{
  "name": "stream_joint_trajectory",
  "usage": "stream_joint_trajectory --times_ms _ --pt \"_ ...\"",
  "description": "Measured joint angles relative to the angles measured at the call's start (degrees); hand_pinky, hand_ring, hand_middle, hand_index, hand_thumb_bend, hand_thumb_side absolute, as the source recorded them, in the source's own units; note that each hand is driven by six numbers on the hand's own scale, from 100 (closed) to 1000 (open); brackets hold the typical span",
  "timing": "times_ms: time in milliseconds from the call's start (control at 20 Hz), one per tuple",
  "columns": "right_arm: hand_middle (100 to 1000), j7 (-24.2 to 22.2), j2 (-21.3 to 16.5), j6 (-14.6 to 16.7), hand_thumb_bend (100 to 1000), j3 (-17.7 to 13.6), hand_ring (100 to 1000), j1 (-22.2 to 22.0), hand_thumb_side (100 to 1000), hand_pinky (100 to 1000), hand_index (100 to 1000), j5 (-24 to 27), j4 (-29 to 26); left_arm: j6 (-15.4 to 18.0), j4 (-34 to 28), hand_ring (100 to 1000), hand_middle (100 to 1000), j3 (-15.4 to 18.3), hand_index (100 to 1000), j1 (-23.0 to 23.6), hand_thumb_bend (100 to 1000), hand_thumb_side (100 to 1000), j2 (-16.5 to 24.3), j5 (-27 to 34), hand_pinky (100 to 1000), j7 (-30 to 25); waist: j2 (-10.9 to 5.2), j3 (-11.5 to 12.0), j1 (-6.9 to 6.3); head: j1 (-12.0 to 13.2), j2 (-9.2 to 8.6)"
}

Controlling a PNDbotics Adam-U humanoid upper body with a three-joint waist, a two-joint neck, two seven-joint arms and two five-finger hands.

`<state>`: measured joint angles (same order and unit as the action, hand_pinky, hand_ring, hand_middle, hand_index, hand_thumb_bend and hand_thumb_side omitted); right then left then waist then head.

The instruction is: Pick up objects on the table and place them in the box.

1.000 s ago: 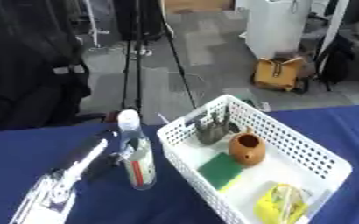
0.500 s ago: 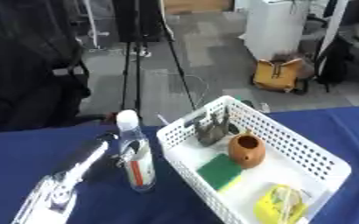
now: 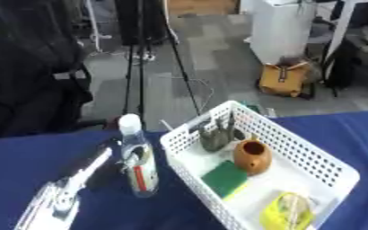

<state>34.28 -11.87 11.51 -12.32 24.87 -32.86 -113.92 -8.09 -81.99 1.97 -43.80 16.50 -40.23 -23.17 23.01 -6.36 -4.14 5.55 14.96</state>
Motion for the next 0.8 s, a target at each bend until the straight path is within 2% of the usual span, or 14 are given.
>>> stream_joint_trajectory --times_ms 800 --pt "593 -0.4 0.0 -0.4 100 0.0 516 -0.2 835 635 694 0.1 0.0 0.7 0.0 1000 1000 0.0 1000 -1.0 288 1000 -0.5 0.9 1000 -0.8 0.0 -0.1 -0.02 0.0 -0.02"
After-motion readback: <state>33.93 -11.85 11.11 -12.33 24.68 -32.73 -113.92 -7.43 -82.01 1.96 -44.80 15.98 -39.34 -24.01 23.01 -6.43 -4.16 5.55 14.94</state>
